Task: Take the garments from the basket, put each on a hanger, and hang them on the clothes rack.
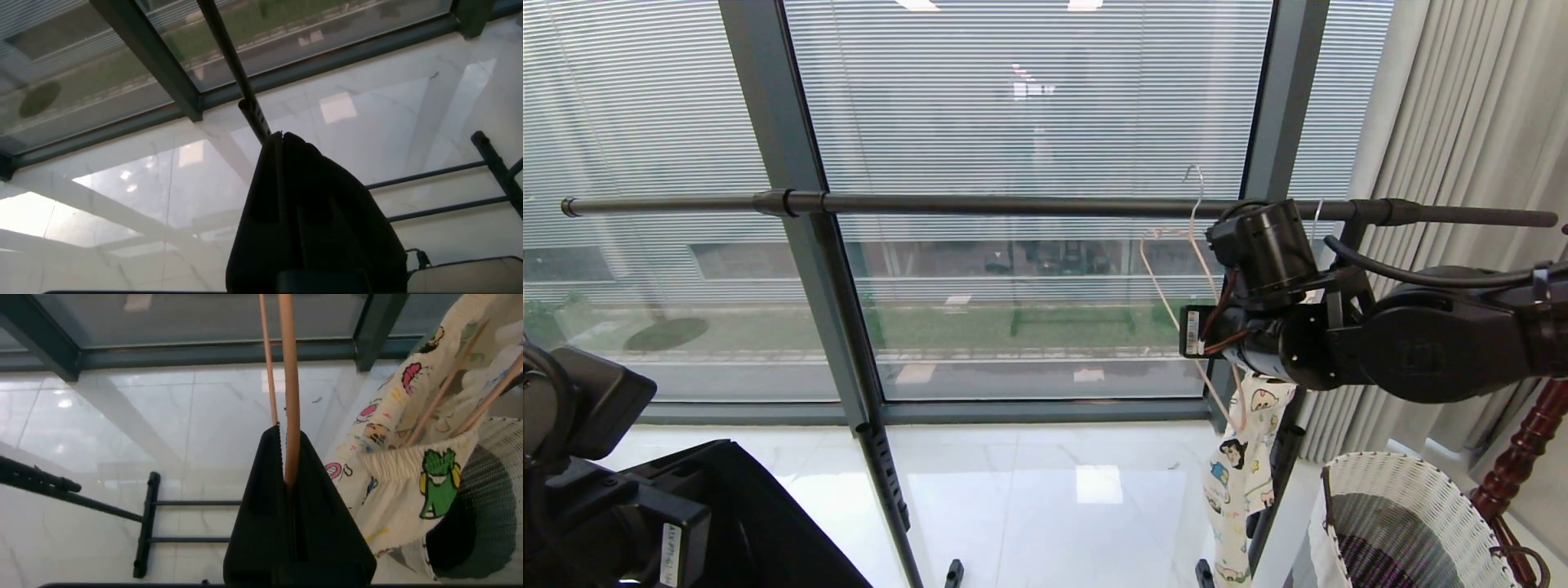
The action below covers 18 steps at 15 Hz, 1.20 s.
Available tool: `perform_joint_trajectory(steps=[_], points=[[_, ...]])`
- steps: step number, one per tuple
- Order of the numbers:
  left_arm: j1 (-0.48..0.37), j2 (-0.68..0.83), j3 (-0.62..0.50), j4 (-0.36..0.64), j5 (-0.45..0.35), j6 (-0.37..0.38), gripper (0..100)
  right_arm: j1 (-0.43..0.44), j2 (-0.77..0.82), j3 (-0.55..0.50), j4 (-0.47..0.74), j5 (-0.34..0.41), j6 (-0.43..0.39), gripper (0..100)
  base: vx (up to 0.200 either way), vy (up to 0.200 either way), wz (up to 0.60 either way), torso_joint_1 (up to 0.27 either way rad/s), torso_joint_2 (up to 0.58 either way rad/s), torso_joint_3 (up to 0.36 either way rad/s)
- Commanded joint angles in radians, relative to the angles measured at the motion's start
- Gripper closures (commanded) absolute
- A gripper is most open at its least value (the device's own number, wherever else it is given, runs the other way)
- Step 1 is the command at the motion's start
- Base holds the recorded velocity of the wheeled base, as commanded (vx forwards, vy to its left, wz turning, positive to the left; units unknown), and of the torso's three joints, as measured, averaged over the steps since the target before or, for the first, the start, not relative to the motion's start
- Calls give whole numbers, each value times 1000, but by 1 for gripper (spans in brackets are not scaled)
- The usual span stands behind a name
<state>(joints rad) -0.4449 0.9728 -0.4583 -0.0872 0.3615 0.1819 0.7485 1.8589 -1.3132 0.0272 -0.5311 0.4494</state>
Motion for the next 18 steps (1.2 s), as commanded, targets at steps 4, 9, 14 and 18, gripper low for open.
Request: perform_joint_trajectory(steps=[4,9,14,18], points=[[0,-17,-8,-2,1,8,100,52,-173,198,-81,0,-66,100,0,0,0,0,0,0],[0,-19,-10,-2,1,21,100,112,-357,496,-250,16,-236,100,0,0,0,0,0,0],[-1,-11,-22,-2,1,42,100,163,-547,634,-256,206,-294,100,0,0,0,0,0,0],[-3,99,-49,-223,1,41,100,172,-731,787,-225,516,-382,100,0,0,0,0,0,0]])
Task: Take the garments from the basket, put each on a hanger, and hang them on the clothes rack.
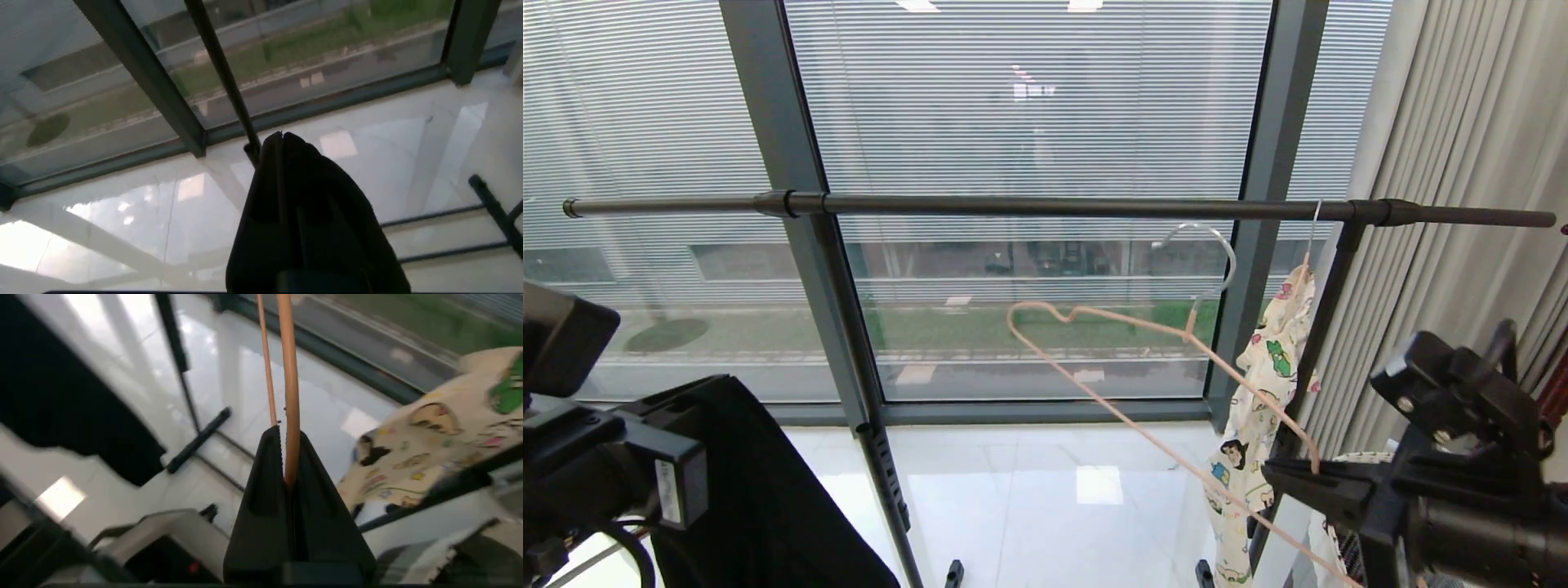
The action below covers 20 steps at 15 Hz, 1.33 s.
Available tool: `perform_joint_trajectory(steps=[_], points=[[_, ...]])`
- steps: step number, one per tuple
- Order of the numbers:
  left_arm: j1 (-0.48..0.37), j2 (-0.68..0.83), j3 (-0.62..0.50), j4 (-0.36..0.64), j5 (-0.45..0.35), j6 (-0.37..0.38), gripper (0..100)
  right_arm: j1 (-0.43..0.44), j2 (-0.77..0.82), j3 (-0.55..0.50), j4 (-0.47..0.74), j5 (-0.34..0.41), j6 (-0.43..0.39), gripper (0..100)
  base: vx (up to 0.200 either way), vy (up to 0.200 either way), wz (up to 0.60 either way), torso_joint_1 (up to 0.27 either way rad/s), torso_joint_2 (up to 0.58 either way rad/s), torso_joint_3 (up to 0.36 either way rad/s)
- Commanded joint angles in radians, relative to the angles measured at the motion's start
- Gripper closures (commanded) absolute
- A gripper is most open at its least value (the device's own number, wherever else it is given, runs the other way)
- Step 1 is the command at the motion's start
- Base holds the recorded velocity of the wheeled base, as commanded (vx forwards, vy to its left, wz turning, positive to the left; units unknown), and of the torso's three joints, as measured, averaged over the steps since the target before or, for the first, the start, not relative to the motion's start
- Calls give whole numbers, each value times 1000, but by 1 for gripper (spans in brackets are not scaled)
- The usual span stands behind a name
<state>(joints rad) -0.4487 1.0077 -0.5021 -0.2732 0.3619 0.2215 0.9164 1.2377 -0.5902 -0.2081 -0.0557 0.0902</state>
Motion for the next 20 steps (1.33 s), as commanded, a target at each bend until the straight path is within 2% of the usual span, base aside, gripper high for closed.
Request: perform_joint_trajectory(steps=[1,4,7,9,10,17,20], points=[[1,106,-10,-101,0,6,100,6,-138,84,38,60,-43,100,0,0,0,0,0,0],[-1,180,-50,-123,2,-1,100,6,-198,92,104,109,-61,100,0,0,0,0,0,0],[-45,232,-98,-150,2,-7,100,45,-208,79,105,142,-63,100,0,0,0,0,0,0],[-68,289,-128,-202,3,-5,100,139,-202,78,111,140,-63,100,0,0,0,0,0,0],[-85,295,-133,-213,3,-4,100,159,-195,78,111,140,-61,100,0,0,0,0,0,0],[-219,292,-134,-213,2,4,100,157,-133,49,98,137,-58,100,0,0,0,0,0,0],[-242,290,-133,-212,2,6,100,151,-122,47,72,136,-58,100,0,0,0,0,0,0]])
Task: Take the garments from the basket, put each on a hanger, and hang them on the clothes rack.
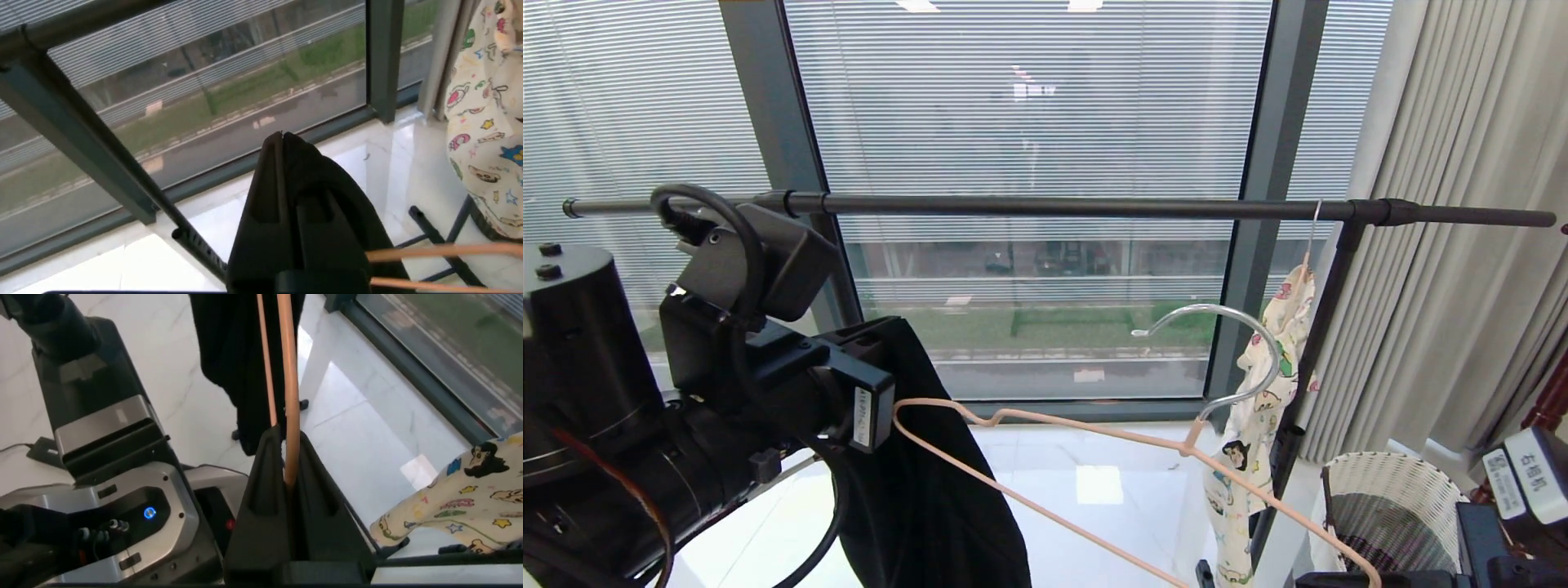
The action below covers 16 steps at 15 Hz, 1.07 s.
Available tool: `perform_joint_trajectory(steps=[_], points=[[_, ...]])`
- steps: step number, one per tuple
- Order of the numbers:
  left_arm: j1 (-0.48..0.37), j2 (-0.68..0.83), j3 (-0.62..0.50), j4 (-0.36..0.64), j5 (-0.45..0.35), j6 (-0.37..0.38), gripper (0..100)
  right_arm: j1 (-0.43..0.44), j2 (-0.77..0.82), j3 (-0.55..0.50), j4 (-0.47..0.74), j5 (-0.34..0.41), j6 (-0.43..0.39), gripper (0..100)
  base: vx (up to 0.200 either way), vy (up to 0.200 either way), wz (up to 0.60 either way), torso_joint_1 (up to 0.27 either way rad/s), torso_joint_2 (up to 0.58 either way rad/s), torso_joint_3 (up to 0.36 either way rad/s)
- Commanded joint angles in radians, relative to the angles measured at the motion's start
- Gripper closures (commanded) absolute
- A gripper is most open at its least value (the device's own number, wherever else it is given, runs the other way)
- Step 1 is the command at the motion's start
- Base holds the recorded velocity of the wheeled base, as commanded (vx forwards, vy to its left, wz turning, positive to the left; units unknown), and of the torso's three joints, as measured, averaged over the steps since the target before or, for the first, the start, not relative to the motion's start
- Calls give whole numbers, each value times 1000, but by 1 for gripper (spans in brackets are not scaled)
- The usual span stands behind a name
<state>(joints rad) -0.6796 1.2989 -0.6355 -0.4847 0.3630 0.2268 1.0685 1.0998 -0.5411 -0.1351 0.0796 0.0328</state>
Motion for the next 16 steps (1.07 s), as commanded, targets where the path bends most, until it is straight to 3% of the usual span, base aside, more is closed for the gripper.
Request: perform_joint_trajectory(steps=[1,5,11,16], points=[[-25,-1,0,0,-1,0,100,-1,17,-8,-1,0,-1,100,0,0,0,0,0,0],[-95,10,0,0,-13,5,100,7,25,-34,6,19,-1,100,0,0,0,0,0,0],[-170,11,-13,0,-139,71,100,2,155,-57,-14,86,1,100,0,0,0,0,0,0],[-216,13,-42,3,-148,69,100,1,327,-73,-172,91,10,100,0,0,0,0,0,0]])
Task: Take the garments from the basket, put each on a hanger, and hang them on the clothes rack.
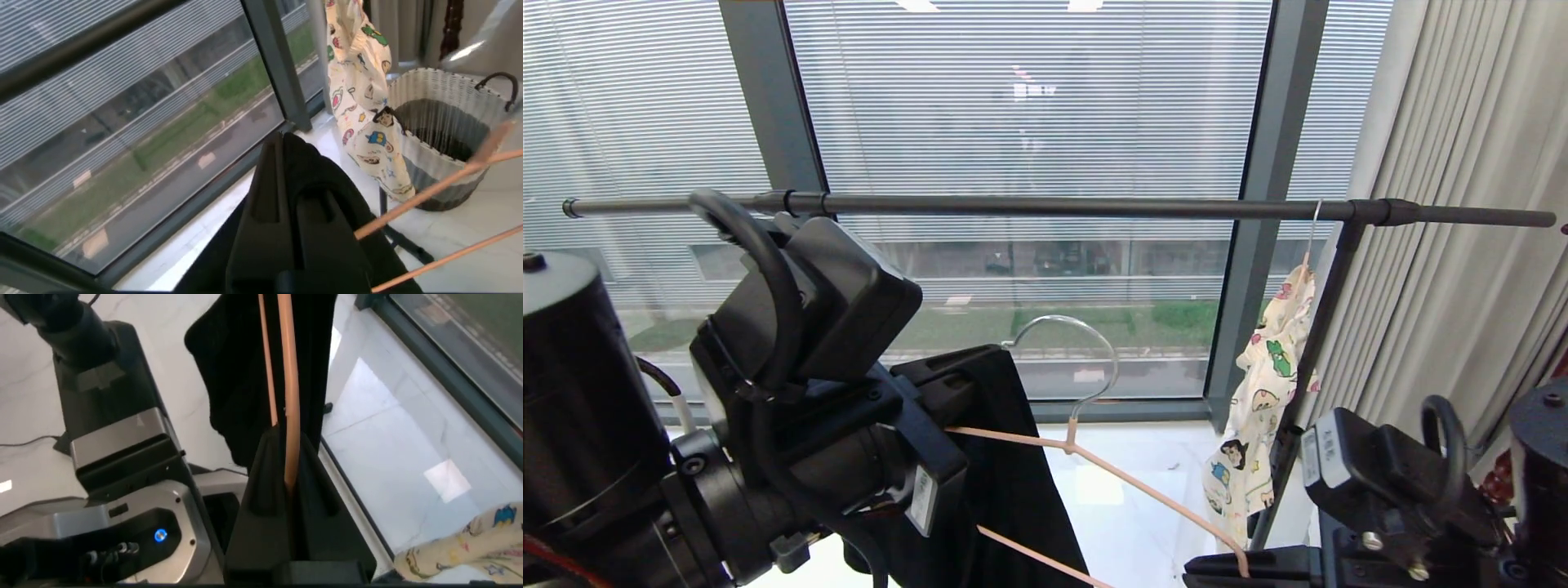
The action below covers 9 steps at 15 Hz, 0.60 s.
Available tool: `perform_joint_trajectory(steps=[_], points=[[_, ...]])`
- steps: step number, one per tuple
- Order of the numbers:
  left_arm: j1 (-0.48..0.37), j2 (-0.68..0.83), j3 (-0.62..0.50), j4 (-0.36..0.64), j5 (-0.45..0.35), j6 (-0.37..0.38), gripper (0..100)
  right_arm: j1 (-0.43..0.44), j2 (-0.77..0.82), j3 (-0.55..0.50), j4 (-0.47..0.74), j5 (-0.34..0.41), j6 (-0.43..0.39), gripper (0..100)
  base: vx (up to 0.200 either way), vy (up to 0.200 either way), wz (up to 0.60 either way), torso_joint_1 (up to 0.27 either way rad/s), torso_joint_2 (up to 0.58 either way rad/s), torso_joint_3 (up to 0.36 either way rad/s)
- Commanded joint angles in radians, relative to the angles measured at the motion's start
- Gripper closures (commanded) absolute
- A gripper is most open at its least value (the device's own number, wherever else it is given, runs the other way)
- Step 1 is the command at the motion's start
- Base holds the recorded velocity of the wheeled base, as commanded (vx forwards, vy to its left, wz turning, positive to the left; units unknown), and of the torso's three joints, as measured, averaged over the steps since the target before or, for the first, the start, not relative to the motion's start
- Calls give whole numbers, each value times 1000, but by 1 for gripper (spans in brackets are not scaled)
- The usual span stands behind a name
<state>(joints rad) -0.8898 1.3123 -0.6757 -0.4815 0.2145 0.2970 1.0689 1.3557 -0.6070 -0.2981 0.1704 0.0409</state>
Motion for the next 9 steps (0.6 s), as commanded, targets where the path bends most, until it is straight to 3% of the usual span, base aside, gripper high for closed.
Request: perform_joint_trajectory(steps=[1,5,8,9], points=[[-6,5,-2,0,3,-1,100,2,103,-34,-24,0,7,100,0,0,0,0,0,0],[-5,28,-11,-2,8,2,100,2,164,-105,-26,-6,10,100,0,0,0,0,0,0],[-1,16,-8,-2,8,50,100,-55,169,-109,-26,-8,22,100,0,0,0,0,0,0],[2,7,-7,-2,6,83,100,-75,169,-119,-26,-11,60,100,0,0,0,0,0,0]])
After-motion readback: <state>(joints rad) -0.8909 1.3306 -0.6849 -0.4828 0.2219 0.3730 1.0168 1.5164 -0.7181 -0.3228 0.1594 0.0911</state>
